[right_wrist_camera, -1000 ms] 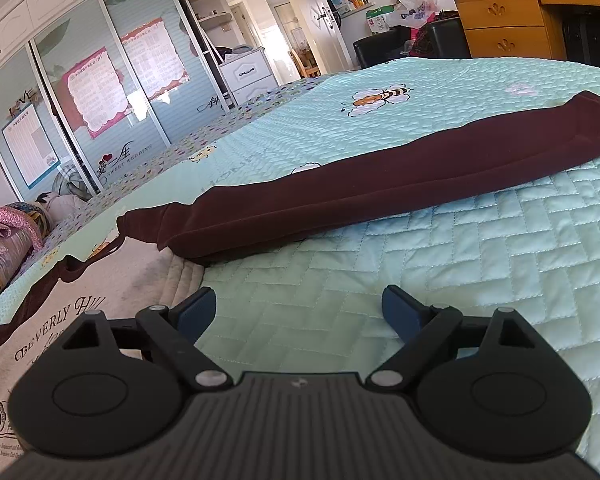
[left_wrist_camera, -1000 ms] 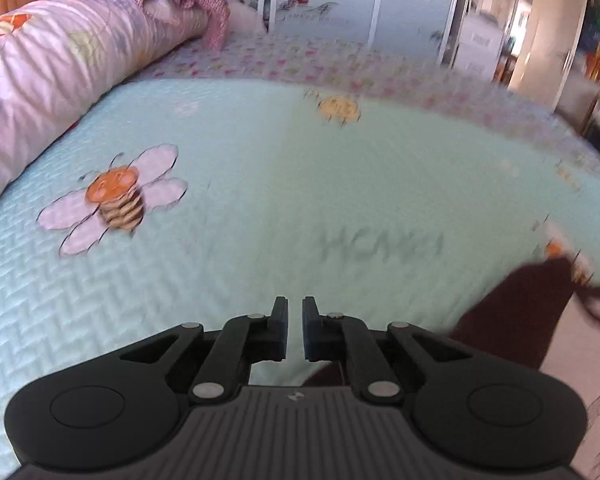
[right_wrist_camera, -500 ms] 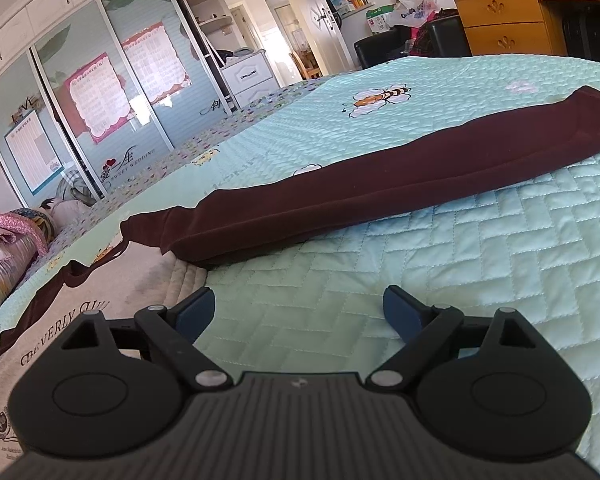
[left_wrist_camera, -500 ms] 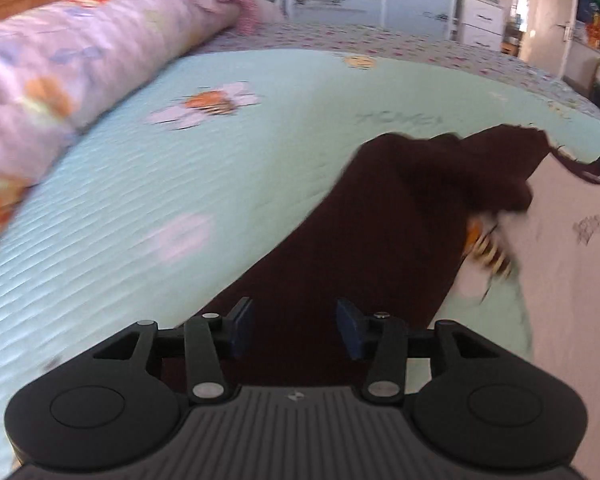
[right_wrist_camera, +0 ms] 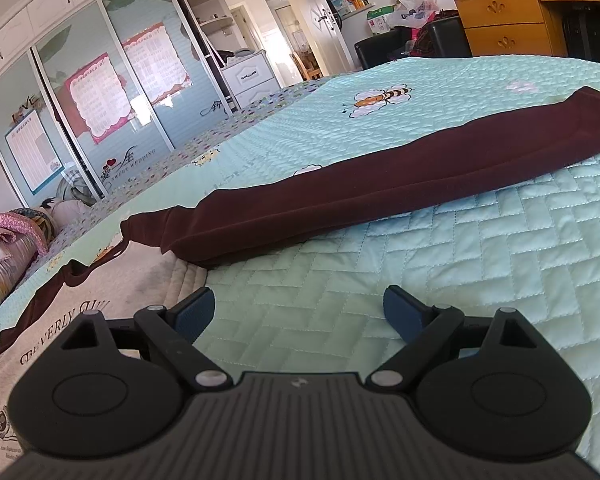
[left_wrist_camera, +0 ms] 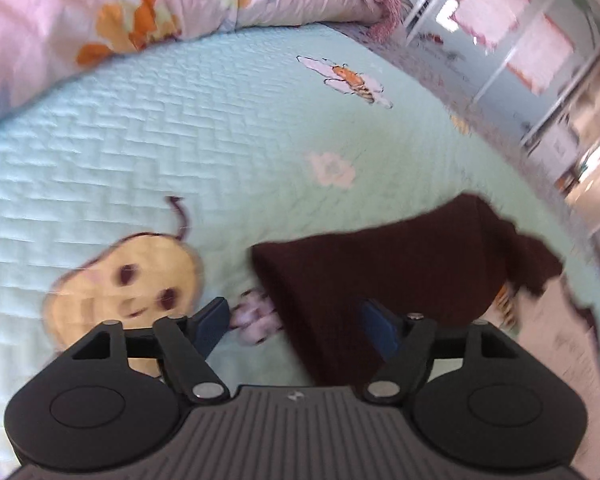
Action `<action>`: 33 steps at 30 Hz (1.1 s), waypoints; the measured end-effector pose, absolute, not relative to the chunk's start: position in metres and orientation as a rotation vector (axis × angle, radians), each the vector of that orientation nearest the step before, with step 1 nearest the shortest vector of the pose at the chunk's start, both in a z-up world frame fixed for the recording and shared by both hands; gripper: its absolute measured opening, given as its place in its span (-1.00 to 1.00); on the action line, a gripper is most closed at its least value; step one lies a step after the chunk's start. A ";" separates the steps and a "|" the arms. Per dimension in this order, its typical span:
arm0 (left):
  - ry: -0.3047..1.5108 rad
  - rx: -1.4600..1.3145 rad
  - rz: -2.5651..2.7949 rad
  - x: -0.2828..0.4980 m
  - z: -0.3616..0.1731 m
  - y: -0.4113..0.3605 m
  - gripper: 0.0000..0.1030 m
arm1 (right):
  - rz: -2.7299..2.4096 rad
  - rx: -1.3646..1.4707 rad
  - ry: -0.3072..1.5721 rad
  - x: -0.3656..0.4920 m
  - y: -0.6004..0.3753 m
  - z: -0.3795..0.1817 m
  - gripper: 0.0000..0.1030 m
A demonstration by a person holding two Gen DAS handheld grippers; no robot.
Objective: Fold clothes
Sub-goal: 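Carry the held maroon sleeve across the grey body with the left gripper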
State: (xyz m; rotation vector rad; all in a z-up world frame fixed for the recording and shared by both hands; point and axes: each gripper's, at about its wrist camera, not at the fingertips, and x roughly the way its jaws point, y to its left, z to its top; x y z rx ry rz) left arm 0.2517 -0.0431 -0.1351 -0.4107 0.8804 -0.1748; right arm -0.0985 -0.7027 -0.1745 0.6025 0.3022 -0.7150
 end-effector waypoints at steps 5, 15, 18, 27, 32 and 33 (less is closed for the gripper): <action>0.880 -0.403 -0.214 0.271 -0.137 -0.066 -0.25 | -0.718 0.596 0.308 -0.097 -0.702 -0.174 0.78; 0.576 -0.314 -0.081 0.265 -0.049 -0.038 -0.82 | -0.718 0.595 0.308 -0.097 -0.703 -0.174 0.78; 0.616 -0.276 -0.068 0.285 -0.042 -0.029 -0.77 | -0.716 0.598 0.305 -0.098 -0.704 -0.174 0.79; 0.738 -0.337 0.033 0.277 -0.084 -0.030 -0.27 | -0.713 0.604 0.299 -0.099 -0.705 -0.174 0.79; 0.694 -0.356 0.064 0.239 -0.077 -0.029 -0.15 | -0.713 0.605 0.298 -0.099 -0.704 -0.174 0.79; 0.686 -0.360 0.070 0.232 -0.075 -0.028 -0.13 | -0.712 0.605 0.298 -0.099 -0.704 -0.174 0.79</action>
